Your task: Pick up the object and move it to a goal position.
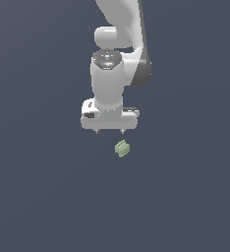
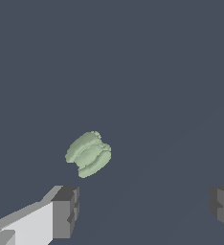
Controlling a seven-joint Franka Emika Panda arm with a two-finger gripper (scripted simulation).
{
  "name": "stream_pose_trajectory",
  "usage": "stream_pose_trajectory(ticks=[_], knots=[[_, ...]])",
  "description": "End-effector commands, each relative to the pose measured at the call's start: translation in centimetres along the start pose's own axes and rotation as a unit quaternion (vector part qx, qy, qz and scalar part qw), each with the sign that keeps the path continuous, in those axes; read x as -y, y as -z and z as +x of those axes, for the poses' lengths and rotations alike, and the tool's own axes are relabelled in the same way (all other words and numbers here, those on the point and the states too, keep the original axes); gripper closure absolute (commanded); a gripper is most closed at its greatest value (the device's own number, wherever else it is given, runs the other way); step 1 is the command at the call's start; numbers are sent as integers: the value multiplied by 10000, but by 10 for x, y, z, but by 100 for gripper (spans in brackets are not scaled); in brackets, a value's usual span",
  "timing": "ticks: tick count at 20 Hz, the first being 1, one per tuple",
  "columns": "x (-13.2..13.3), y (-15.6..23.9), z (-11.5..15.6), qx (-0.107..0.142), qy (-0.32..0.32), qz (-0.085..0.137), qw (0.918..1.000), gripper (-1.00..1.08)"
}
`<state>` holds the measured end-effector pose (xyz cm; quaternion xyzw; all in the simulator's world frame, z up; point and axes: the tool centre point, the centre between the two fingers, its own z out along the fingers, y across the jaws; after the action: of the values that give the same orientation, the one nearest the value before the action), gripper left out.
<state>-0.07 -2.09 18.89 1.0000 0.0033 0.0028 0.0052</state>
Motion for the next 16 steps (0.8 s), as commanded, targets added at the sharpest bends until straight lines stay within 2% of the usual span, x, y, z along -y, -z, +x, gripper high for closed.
stream_pose_trajectory(ticks=[1,8,16], knots=[[0,0,-1,15,6,-1,10000,-92],[3,-5,0,12,186,-6,9998,-92],[13,-25,0,21,884,-18,9961,-92]])
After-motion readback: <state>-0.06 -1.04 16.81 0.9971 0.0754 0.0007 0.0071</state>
